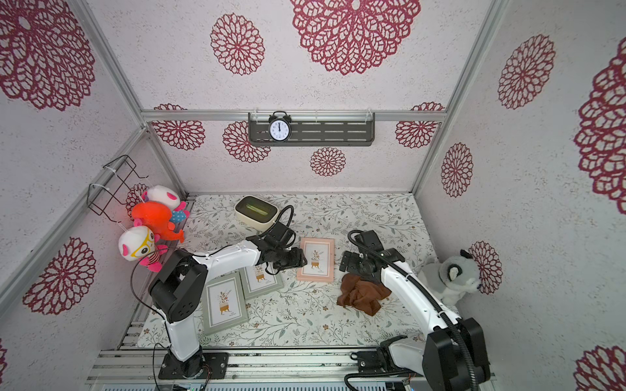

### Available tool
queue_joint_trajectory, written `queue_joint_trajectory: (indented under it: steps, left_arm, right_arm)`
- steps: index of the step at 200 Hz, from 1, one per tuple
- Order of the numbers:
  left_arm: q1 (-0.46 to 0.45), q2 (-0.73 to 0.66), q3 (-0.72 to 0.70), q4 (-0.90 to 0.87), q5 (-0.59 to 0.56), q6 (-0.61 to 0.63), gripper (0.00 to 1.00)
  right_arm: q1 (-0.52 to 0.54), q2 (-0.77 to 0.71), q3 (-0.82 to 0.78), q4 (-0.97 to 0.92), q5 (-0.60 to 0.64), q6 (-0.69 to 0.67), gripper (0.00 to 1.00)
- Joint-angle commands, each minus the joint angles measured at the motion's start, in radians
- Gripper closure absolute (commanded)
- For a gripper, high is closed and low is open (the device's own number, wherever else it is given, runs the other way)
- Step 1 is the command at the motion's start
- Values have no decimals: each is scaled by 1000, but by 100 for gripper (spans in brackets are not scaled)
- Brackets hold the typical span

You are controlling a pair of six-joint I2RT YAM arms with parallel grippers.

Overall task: Wipe the picture frame with a cloth
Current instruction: Pick up the cleaning item at the center of the board.

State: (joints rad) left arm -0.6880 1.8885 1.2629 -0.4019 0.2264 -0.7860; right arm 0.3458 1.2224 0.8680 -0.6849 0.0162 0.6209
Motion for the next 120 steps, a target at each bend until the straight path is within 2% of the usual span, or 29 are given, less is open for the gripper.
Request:
queue_joint_trajectory:
  steps: [1, 108, 111, 120]
  left_arm:
    - [-9, -60, -15, 7, -2, 4, 33]
    - [0, -68, -17, 8, 5, 10, 30]
    - [-1, -66, -16, 7, 7, 10, 30]
    - [0, -62, -14, 6, 9, 10, 30]
  right_arm:
    - [-6, -14, -52, -59, -2, -4, 1]
    - [61, 198, -239, 86, 73, 52, 1]
    - [62, 202, -244, 97, 72, 57, 2]
    - [62, 206, -264, 126, 71, 71, 17]
